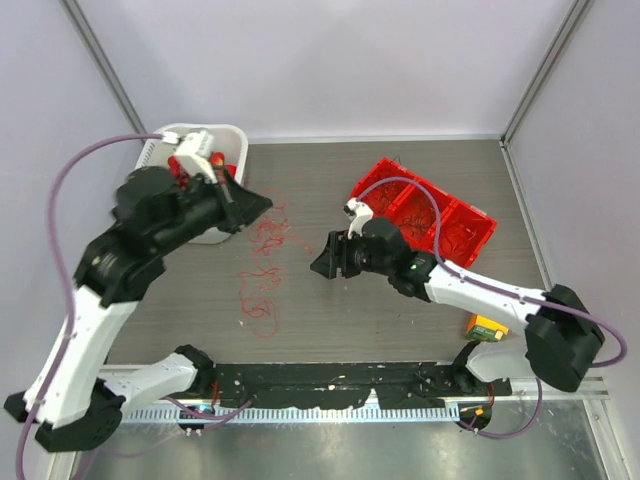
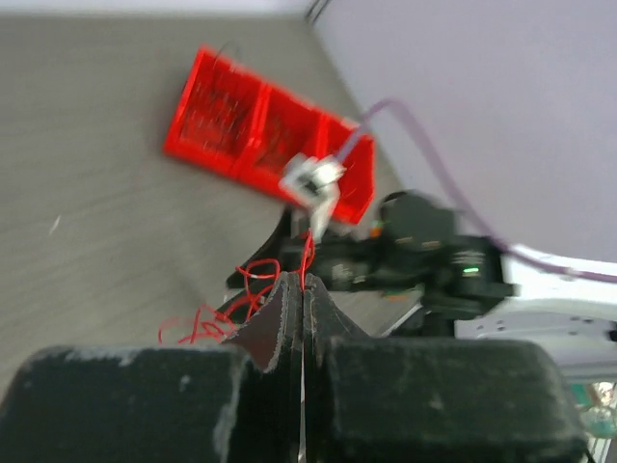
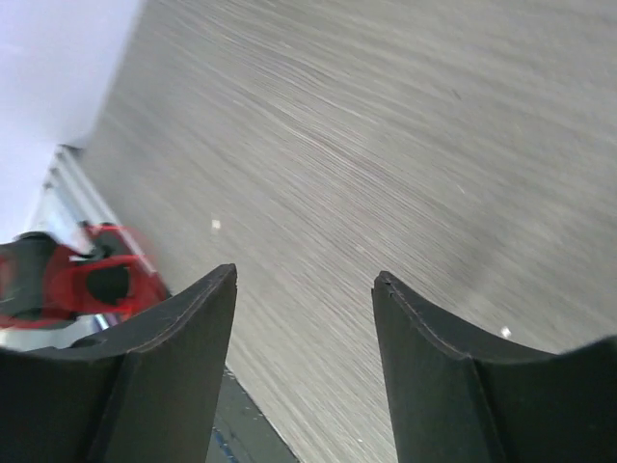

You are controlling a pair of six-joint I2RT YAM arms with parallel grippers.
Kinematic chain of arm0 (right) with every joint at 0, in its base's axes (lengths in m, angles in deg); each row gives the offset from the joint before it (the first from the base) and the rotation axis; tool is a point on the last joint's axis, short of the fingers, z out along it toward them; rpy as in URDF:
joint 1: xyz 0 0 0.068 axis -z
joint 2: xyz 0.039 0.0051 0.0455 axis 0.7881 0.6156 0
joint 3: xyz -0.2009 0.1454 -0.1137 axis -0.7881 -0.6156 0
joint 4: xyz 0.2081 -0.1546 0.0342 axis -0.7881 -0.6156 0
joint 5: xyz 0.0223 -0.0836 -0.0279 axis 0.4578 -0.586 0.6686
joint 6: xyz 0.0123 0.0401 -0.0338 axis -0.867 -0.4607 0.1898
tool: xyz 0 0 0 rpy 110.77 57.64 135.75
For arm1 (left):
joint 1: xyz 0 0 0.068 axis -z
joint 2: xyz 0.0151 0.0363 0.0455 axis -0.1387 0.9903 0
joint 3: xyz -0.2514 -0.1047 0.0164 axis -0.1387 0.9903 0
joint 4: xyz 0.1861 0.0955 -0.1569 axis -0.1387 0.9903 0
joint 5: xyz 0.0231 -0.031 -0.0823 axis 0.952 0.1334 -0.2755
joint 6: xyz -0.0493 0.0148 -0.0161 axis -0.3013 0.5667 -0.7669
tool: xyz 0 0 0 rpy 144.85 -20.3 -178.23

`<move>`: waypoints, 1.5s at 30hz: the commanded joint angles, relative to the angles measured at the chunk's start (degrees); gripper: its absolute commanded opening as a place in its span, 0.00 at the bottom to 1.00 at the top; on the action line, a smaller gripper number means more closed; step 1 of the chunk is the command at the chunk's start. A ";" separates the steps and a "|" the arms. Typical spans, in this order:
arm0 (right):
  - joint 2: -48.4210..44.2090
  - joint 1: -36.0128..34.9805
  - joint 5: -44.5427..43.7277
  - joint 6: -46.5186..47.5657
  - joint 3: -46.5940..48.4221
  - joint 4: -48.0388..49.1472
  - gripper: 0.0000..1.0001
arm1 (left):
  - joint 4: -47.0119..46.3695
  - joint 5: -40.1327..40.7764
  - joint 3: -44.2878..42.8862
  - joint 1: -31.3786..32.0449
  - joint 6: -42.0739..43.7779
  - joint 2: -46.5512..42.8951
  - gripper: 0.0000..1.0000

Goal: Untangle the cables
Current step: Untie the cable.

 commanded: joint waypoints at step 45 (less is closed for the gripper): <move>-3.34 -7.40 -0.83 -2.82 17.93 3.29 0.71 | -0.64 -3.44 6.81 -0.32 -0.97 2.15 0.00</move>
